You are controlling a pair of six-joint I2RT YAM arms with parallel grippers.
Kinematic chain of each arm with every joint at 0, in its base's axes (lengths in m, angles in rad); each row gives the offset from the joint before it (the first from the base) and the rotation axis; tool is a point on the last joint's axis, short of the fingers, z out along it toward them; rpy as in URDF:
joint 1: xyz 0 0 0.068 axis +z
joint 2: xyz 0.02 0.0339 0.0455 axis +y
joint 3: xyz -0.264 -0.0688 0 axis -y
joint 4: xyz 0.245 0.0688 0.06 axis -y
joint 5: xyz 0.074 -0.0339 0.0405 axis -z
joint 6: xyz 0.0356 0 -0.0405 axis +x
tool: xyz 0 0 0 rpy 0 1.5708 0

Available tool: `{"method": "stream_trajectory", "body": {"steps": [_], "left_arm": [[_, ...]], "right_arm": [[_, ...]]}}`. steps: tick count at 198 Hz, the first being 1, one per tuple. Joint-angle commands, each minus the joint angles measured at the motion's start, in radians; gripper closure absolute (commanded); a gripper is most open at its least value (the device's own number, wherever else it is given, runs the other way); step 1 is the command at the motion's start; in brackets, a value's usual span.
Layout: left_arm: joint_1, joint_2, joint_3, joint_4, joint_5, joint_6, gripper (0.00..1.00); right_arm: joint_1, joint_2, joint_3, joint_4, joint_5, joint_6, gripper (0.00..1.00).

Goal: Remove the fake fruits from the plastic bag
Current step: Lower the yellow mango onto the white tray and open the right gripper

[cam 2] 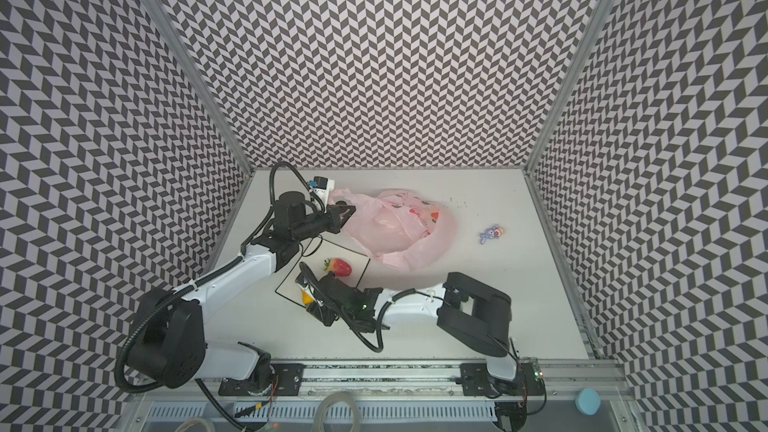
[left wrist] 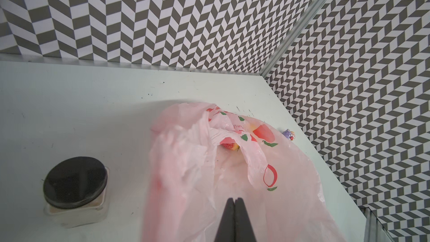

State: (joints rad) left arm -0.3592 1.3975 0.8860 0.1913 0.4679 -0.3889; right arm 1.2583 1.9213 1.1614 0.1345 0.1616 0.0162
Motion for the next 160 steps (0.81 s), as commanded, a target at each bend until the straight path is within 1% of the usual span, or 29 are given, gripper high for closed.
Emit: {"method": "stream_trajectory", "body": {"steps": [1, 34, 48, 62, 85, 100, 124, 145, 160], "left_arm": [[0.006, -0.038, 0.006, -0.017, 0.006, 0.027, 1.00], [0.008, -0.051, 0.001, -0.018, 0.005, 0.024, 1.00], [0.007, -0.061, -0.004, -0.018, 0.005, 0.023, 1.00], [0.008, -0.072, -0.016, -0.014, 0.003, 0.018, 1.00], [0.007, -0.085, -0.040, -0.001, 0.001, 0.009, 1.00], [0.008, -0.085, -0.044, 0.002, 0.001, 0.004, 1.00], [0.008, -0.083, -0.044, 0.005, 0.005, 0.001, 1.00], [0.007, -0.083, -0.043, 0.010, -0.001, -0.001, 1.00], [0.008, -0.079, -0.041, 0.016, -0.001, -0.001, 1.00]], "right_arm": [[0.001, 0.055, 0.065, -0.010, 0.069, 0.002, 0.54], [0.001, 0.131, 0.126, -0.030, 0.122, -0.002, 0.52], [0.001, 0.150, 0.141, -0.033, 0.129, -0.014, 0.49], [0.001, 0.160, 0.149, -0.038, 0.132, -0.016, 0.44], [0.001, 0.154, 0.132, -0.030, 0.142, -0.012, 0.31], [0.001, 0.130, 0.108, -0.008, 0.135, -0.011, 0.24], [0.003, 0.064, 0.051, 0.043, 0.105, -0.018, 0.17], [0.011, -0.038, -0.041, 0.125, 0.053, -0.039, 0.13], [0.022, -0.124, -0.122, 0.190, 0.017, -0.039, 0.13]]}}
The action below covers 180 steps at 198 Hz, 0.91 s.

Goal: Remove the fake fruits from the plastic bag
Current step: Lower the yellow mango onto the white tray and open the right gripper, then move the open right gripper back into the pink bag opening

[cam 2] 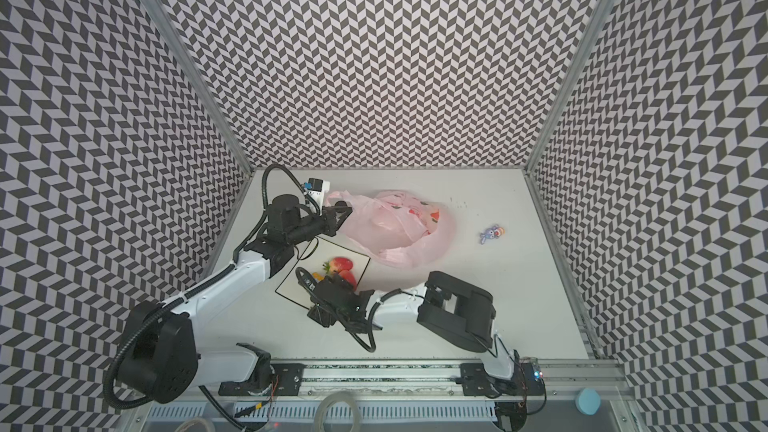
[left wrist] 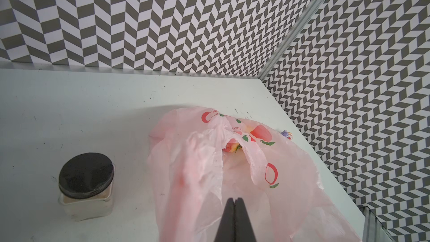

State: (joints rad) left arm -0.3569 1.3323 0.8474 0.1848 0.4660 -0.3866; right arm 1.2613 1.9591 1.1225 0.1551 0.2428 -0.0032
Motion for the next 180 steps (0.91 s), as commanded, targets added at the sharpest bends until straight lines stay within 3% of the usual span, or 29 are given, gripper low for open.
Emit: {"method": "stream_trajectory", "body": {"steps": [1, 49, 87, 108, 145, 180], "left_arm": [[0.005, -0.013, -0.003, 0.023, 0.001, -0.003, 1.00], [0.005, 0.001, 0.000, 0.040, 0.010, -0.031, 1.00], [0.003, -0.013, -0.021, 0.075, 0.014, -0.068, 1.00], [-0.007, -0.023, -0.034, 0.093, 0.016, -0.093, 1.00], [-0.044, -0.047, -0.046, 0.095, -0.001, -0.115, 1.00], [-0.096, -0.082, -0.063, 0.097, -0.027, -0.142, 1.00]], "right_arm": [[0.019, -0.170, -0.091, 0.173, -0.068, -0.020, 0.13], [0.049, -0.485, -0.348, 0.247, -0.063, 0.063, 0.21], [0.042, -0.689, -0.415, 0.113, 0.164, 0.199, 0.27], [-0.011, -0.763, -0.379, -0.026, 0.250, 0.314, 0.30], [-0.194, -0.826, -0.317, -0.196, 0.176, 0.518, 0.43], [-0.307, -0.792, -0.279, -0.201, 0.076, 0.567, 0.51]]}}
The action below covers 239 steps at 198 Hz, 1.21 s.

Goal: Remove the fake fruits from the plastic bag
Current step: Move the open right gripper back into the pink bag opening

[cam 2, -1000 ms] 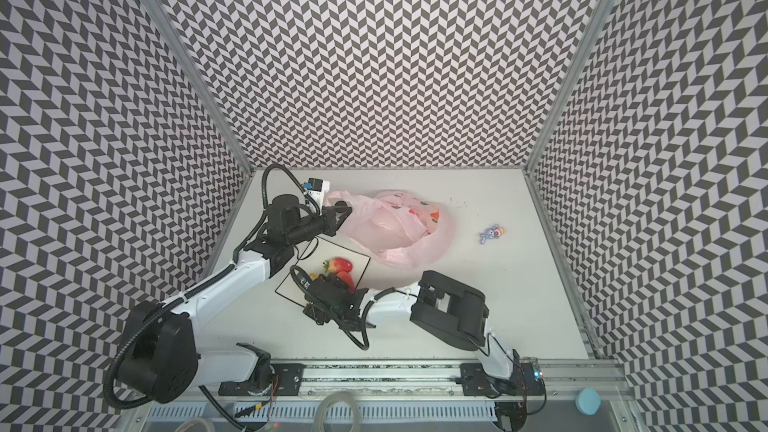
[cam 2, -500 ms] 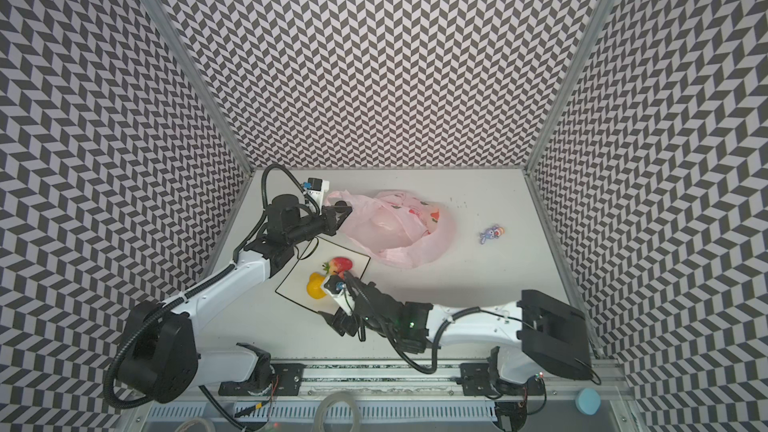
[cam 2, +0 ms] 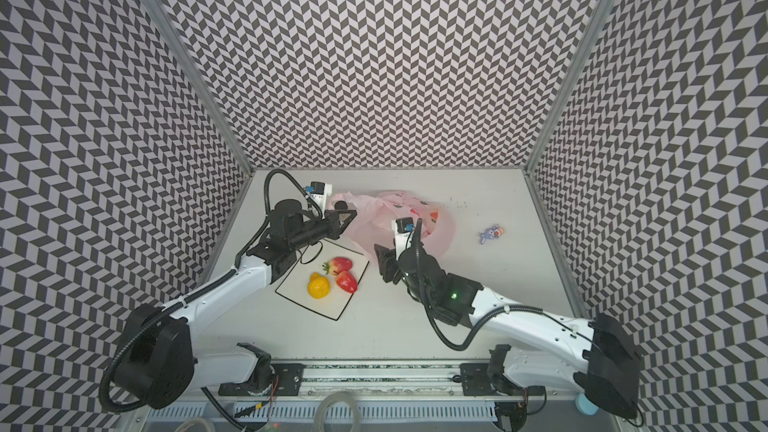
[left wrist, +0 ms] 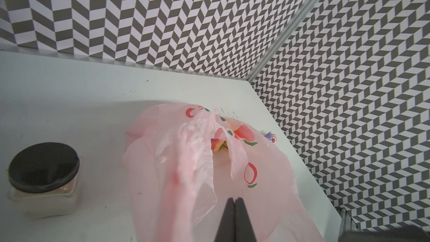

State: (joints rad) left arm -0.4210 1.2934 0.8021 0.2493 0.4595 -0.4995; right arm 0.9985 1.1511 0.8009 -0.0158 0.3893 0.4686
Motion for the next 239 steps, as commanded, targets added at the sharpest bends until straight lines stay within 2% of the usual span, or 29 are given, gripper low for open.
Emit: {"method": "stream_trajectory", "body": {"steps": [1, 48, 103, 128, 180, 239], "left_arm": [[-0.034, -0.044, -0.019, 0.032, -0.021, -0.030, 1.00], [-0.117, -0.077, -0.031, 0.018, -0.077, -0.044, 1.00], [-0.169, -0.072, -0.040, 0.044, -0.106, -0.070, 1.00], [-0.188, -0.065, -0.025, 0.036, -0.110, -0.065, 1.00], [-0.222, -0.079, -0.009, 0.032, -0.132, -0.068, 1.00], [-0.262, -0.111, -0.012, 0.001, -0.158, -0.065, 1.00]], "right_arm": [[-0.047, 0.017, 0.043, -0.030, -0.073, 0.098, 0.51], [-0.194, 0.184, 0.105, 0.008, -0.170, 0.171, 0.59], [-0.248, 0.465, 0.203, 0.008, -0.262, 0.167, 0.62], [-0.258, 0.559, 0.229, 0.018, -0.260, 0.182, 0.61], [-0.292, 0.684, 0.272, 0.036, -0.227, 0.186, 0.52], [-0.374, 0.643, 0.239, 0.013, -0.126, 0.165, 0.27]]}}
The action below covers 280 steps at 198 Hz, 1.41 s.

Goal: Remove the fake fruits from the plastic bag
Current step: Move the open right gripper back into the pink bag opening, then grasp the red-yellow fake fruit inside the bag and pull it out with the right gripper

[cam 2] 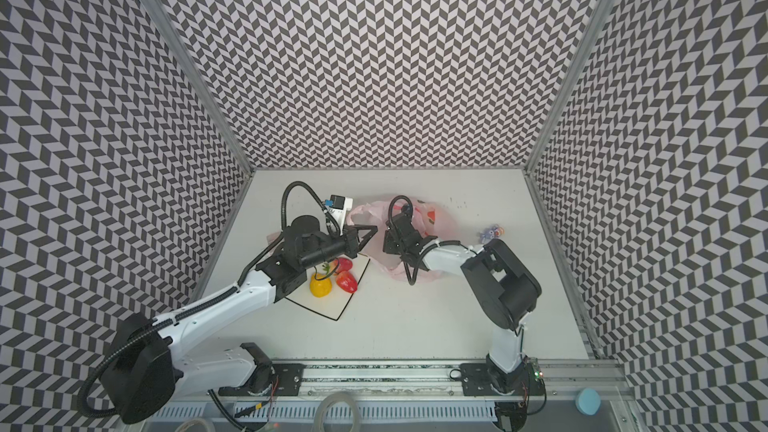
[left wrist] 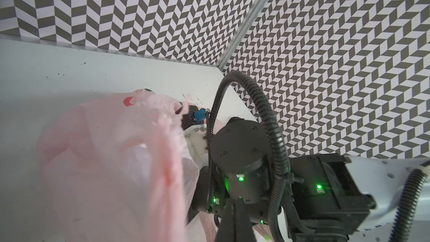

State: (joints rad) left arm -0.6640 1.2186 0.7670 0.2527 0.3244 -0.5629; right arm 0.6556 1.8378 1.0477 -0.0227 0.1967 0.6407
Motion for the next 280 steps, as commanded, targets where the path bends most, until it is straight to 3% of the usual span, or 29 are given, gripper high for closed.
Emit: {"method": "stream_trajectory", "body": {"steps": [1, 100, 141, 167, 206, 280], "left_arm": [[-0.020, -0.037, 0.023, -0.003, -0.024, -0.002, 1.00], [-0.143, -0.077, -0.047, -0.015, -0.054, 0.004, 1.00], [-0.164, -0.058, -0.034, -0.032, -0.040, 0.045, 1.00], [-0.183, -0.026, -0.007, -0.042, -0.023, 0.072, 1.00], [-0.204, 0.020, 0.037, -0.058, -0.008, 0.098, 1.00], [-0.224, 0.032, 0.060, -0.067, -0.004, 0.121, 1.00]], "right_arm": [[-0.032, -0.045, -0.009, 0.020, 0.067, -0.008, 0.27], [-0.158, -0.210, -0.118, -0.043, 0.152, -0.029, 0.05], [-0.218, -0.221, -0.113, -0.020, 0.117, -0.018, 0.05], [-0.222, -0.198, -0.087, 0.023, 0.089, 0.011, 0.10], [-0.223, -0.104, -0.052, 0.059, 0.085, 0.073, 0.16], [-0.232, 0.074, 0.057, 0.047, 0.127, 0.119, 0.15]]}}
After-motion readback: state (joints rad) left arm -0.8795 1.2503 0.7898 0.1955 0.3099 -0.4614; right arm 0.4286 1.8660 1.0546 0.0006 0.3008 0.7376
